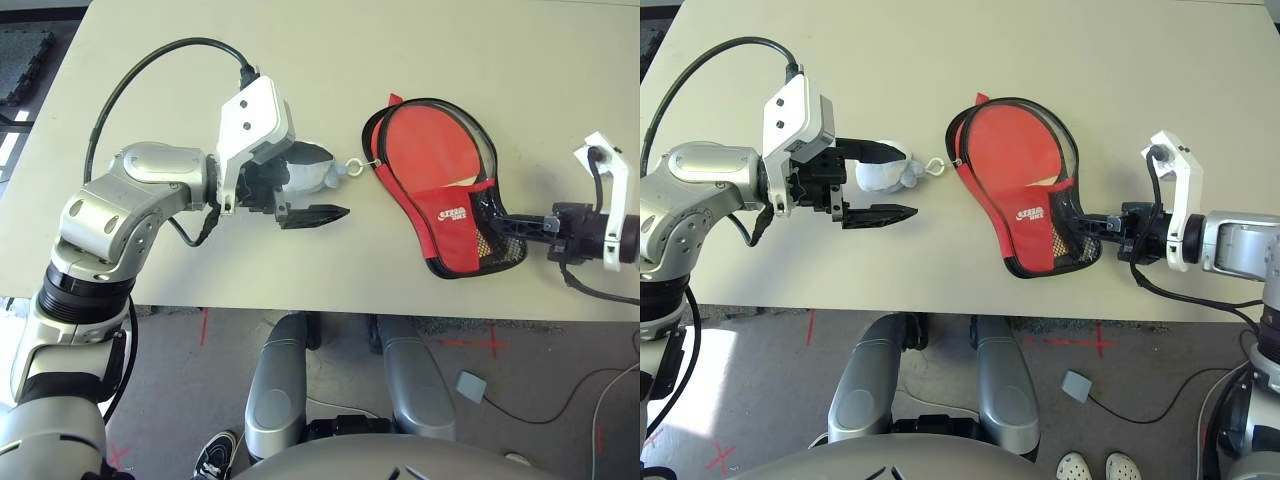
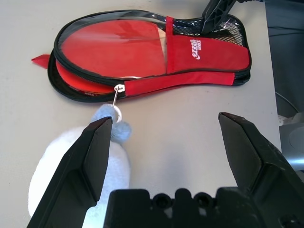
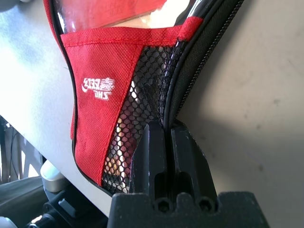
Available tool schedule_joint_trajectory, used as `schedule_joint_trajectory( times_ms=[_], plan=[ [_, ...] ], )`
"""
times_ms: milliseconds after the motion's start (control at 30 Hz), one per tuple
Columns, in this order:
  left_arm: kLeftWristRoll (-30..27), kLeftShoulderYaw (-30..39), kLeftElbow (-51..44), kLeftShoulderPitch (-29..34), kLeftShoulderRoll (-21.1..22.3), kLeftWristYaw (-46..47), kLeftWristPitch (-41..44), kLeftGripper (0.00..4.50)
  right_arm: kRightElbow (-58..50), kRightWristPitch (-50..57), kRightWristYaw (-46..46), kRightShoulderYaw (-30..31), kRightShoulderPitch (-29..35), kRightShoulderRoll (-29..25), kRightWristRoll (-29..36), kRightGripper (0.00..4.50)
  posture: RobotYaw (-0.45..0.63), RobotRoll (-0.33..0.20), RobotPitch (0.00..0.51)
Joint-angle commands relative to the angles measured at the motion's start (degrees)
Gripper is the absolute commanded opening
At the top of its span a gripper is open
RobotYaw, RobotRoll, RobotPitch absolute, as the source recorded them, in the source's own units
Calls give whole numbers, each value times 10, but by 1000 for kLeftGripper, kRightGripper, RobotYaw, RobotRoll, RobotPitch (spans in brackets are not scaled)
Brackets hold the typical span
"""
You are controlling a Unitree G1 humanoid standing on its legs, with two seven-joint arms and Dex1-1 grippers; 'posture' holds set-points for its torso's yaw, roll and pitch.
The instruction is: Store the ping-pong paddle in its case and zip it.
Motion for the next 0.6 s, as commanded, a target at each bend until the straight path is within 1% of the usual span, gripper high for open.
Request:
schedule_joint_trajectory(
  times_ms=[33, 300, 467, 600],
  plan=[
    [6, -13, 2, -1, 0, -12, -6, 4500, 0, 8, 18, -9, 47, -31, 4, 17, -107, 0, 346],
    [7, -13, 4, -2, 0, -14, -5, 4500, -31, 14, 40, -12, 73, -39, 36, 17, -104, 0, 353],
    [8, -13, 4, 1, 0, -12, -6, 4500, -56, 32, 42, -5, 74, -39, 57, 17, -101, 0, 355],
    [10, -12, 4, 2, -2, -10, -7, 4500, -59, 27, 35, 5, 68, -36, 54, 17, -95, 0, 354]
  ],
)
